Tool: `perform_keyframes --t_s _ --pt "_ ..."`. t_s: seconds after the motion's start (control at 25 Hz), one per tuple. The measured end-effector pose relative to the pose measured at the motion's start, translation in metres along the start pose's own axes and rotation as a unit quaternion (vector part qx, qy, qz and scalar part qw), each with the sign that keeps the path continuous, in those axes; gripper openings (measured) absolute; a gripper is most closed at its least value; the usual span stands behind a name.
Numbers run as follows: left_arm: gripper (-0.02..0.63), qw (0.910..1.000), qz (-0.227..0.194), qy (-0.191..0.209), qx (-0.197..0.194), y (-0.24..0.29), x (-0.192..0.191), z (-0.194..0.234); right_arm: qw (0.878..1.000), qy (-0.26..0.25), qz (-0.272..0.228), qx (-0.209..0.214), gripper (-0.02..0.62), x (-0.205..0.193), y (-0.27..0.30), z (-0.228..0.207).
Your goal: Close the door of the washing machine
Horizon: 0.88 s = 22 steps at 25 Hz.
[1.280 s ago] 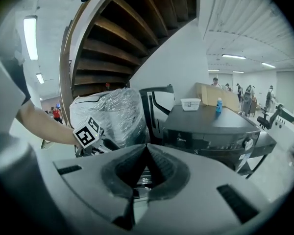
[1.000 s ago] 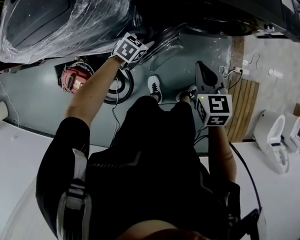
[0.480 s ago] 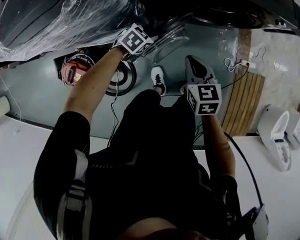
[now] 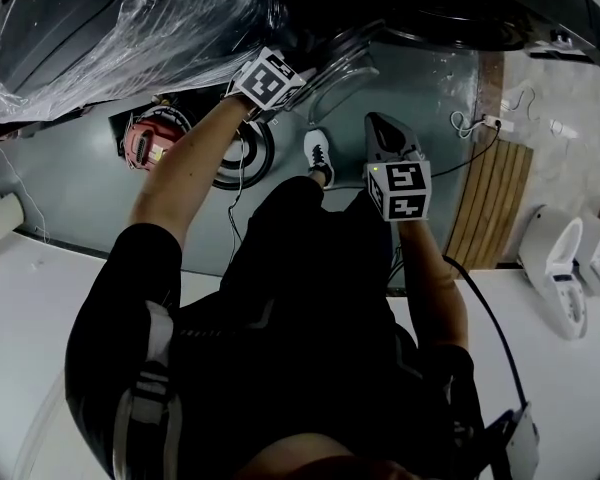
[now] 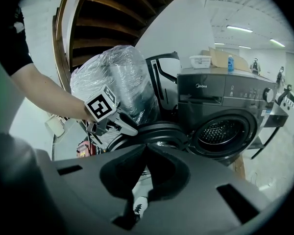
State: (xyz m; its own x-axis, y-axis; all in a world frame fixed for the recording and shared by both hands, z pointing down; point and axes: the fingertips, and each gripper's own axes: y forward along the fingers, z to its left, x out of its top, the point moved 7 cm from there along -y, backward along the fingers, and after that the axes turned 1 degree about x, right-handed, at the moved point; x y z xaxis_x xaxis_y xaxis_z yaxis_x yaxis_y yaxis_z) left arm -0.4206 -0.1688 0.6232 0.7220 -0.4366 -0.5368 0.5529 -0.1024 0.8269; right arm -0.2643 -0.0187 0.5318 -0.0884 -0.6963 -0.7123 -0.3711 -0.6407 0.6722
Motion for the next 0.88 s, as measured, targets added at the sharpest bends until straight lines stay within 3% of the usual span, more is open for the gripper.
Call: perform_keyframes --t_s 0.44,0.88 --pt "0.130 0.9990 -0.012 -0.037 0.023 0.009 0.001 -0.037 0.999 0.021 0.019 -0.016 0.005 -0.035 -0.016 -0.015" --pt "0.132 0.9960 0.019 -0.075 0.044 0.027 0.019 -0.082 0.997 0.059 0.025 -0.046 0.003 -0.069 -0.047 -0.041"
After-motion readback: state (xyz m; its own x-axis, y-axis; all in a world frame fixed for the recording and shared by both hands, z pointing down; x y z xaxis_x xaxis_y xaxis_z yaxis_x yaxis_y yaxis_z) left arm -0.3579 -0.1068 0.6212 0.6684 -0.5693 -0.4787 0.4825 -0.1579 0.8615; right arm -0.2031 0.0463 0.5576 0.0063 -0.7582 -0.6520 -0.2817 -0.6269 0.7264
